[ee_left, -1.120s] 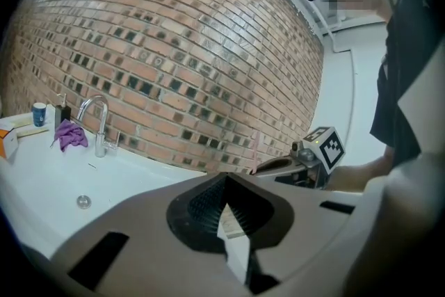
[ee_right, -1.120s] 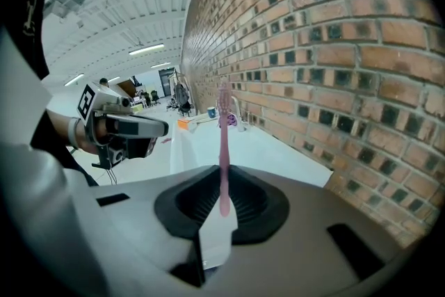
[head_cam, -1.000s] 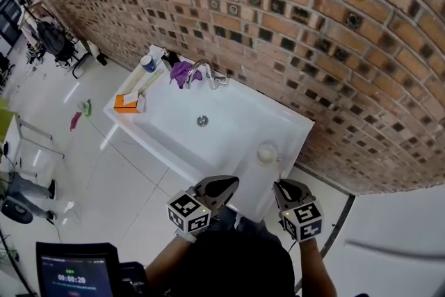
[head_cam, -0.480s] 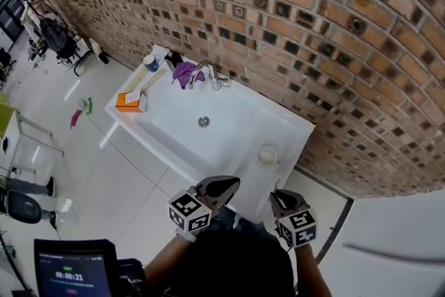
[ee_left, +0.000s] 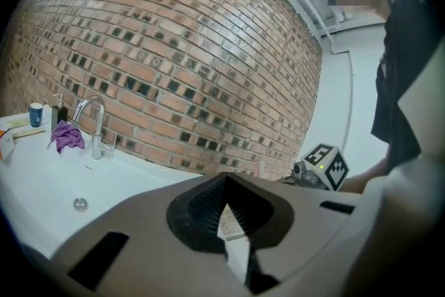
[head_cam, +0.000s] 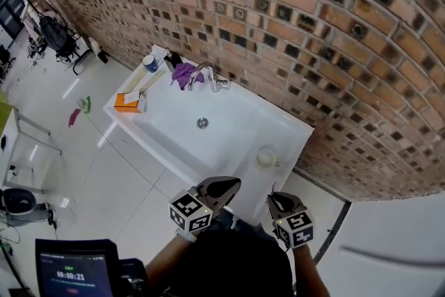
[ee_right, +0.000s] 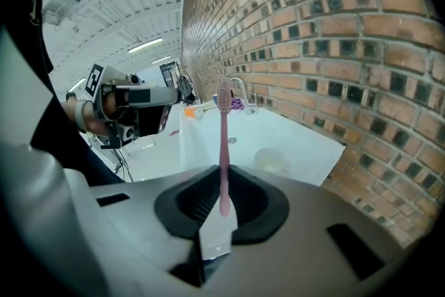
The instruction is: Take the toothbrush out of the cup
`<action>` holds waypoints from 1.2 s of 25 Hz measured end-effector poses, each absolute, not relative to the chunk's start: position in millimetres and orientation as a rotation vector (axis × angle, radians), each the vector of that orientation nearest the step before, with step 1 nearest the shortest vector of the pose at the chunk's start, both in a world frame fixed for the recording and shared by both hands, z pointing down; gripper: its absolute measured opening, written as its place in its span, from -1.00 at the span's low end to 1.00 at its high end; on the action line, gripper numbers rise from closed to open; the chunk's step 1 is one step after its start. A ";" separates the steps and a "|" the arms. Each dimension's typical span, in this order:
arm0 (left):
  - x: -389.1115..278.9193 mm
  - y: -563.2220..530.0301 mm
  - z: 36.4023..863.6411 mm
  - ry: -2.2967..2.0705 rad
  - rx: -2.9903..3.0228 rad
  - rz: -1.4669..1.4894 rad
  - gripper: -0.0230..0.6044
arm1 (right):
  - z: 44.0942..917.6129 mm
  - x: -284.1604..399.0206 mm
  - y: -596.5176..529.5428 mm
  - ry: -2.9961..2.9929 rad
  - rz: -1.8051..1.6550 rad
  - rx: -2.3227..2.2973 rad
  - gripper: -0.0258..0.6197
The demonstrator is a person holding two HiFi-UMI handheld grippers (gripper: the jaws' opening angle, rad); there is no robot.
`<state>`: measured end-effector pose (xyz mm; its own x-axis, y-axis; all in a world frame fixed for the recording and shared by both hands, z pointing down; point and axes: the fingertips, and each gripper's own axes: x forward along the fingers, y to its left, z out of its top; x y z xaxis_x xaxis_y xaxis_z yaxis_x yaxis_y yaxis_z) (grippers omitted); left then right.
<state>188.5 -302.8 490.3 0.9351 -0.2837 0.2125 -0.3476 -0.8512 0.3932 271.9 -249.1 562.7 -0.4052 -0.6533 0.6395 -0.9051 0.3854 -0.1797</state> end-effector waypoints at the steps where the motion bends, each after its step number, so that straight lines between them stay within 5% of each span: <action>1: 188.6 -302.8 490.5 -0.456 2.656 0.204 -0.91 | 562.6 271.6 -249.2 -2.180 0.714 1.335 -0.84; 30: 192.2 -308.1 496.2 -0.458 2.643 0.219 -0.91 | 566.0 268.0 -260.1 -2.205 0.730 1.278 -0.84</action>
<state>192.2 -308.1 496.2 0.9323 -0.2823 0.2262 -0.3533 -0.8452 0.4011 268.0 -260.1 566.0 -0.4447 -0.6249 0.6417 -0.8844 0.4198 -0.2041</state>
